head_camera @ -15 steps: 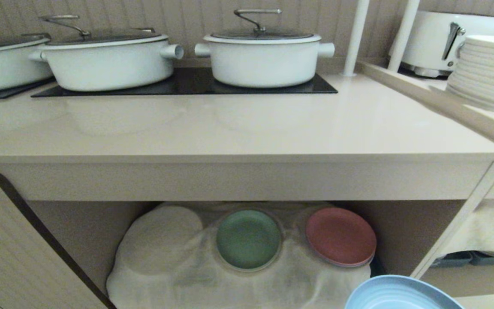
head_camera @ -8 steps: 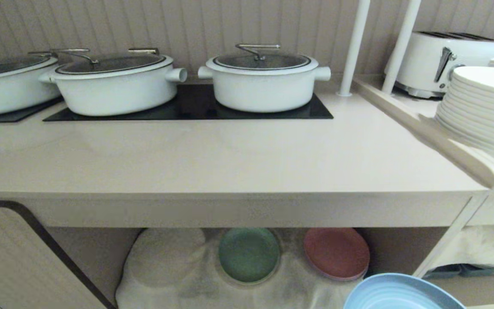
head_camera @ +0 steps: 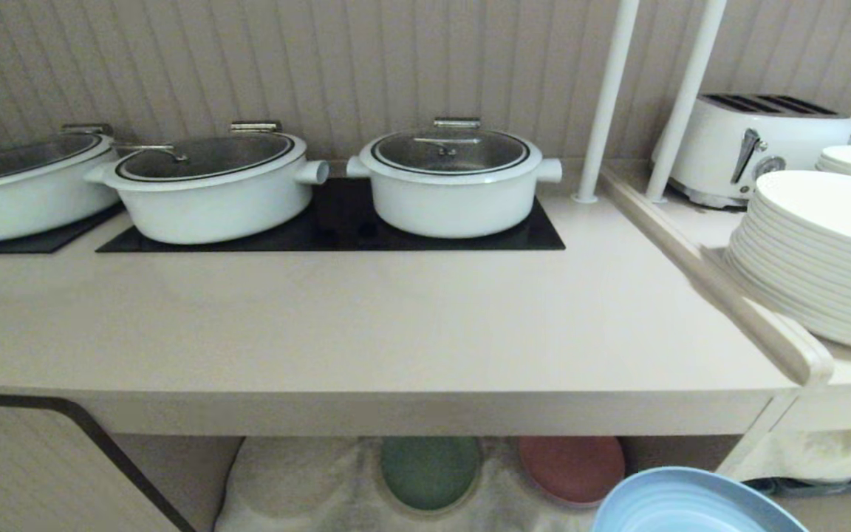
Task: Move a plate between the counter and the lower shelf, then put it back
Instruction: Put the plate
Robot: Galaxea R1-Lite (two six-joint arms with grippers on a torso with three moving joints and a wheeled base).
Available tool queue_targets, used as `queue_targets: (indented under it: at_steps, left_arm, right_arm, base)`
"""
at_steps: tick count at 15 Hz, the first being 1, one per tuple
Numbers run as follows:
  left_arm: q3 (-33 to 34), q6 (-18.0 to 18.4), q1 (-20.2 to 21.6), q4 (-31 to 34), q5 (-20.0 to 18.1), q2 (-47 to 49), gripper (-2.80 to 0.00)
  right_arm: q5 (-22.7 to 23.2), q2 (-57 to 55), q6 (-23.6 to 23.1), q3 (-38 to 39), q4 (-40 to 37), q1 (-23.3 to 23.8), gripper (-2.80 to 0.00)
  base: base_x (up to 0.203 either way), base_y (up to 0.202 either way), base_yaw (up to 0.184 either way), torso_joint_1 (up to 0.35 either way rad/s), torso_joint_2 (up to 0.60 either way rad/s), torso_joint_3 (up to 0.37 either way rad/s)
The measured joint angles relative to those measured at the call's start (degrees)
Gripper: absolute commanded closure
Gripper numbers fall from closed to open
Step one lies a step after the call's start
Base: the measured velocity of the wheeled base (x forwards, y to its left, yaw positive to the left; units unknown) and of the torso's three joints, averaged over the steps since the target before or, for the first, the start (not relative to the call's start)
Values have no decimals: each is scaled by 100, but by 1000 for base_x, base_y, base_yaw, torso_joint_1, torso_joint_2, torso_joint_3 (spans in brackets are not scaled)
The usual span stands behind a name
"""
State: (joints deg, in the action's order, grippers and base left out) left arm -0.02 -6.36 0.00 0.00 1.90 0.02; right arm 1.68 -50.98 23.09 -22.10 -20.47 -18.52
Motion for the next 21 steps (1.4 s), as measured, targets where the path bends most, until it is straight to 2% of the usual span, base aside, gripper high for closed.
queue_targets:
  at_steps: [10,16,21]
  left_arm:
    - [-2,1,0,0,0,0,0]
    - [-2,0,0,0,-1,0,0]
    - [0,2,0,0,0,0,0]
  right_arm:
    - [5,0,9,24,0,-9,0]
    - [7,0,4,30,2,-11,0]
    - [4,-4,0,7,15,-9,0]
  base:
    - [0,0,0,272,-536,-266]
    - [0,0,0,167,-322,-157]
    - [0,0,0,0,0,0]
